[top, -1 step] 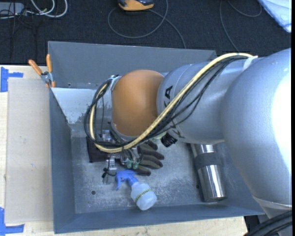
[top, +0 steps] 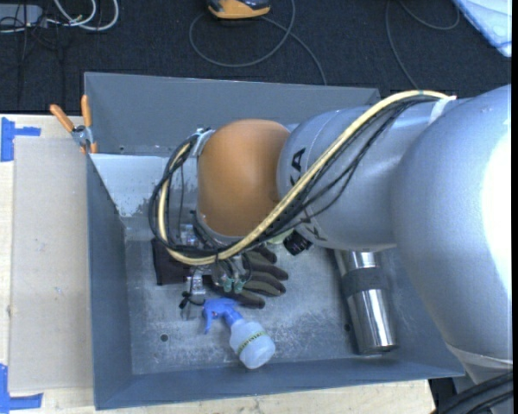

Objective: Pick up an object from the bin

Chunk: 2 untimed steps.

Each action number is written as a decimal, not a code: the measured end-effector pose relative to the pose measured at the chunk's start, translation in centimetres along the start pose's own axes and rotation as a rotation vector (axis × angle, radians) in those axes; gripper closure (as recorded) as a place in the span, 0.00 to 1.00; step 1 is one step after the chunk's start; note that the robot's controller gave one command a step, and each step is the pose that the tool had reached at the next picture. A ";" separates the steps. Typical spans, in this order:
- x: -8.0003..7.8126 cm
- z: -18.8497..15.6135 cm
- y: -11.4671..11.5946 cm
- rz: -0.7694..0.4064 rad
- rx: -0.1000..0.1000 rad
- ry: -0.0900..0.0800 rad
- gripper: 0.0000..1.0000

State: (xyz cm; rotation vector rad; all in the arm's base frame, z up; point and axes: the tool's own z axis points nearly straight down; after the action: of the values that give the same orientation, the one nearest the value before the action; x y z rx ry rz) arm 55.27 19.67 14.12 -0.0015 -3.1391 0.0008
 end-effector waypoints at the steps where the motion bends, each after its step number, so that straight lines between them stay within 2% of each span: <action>1: -1.4 2.4 -0.9 -0.089 -0.003 -0.004 0.00; 2: -5.2 6.3 -1.8 -0.197 0.001 0.001 0.00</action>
Offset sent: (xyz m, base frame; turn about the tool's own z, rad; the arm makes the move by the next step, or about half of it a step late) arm 0.0628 -0.0166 -0.0712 -0.2142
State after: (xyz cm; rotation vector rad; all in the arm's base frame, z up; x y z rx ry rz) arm 60.41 17.90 7.84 0.3071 -3.1226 0.0018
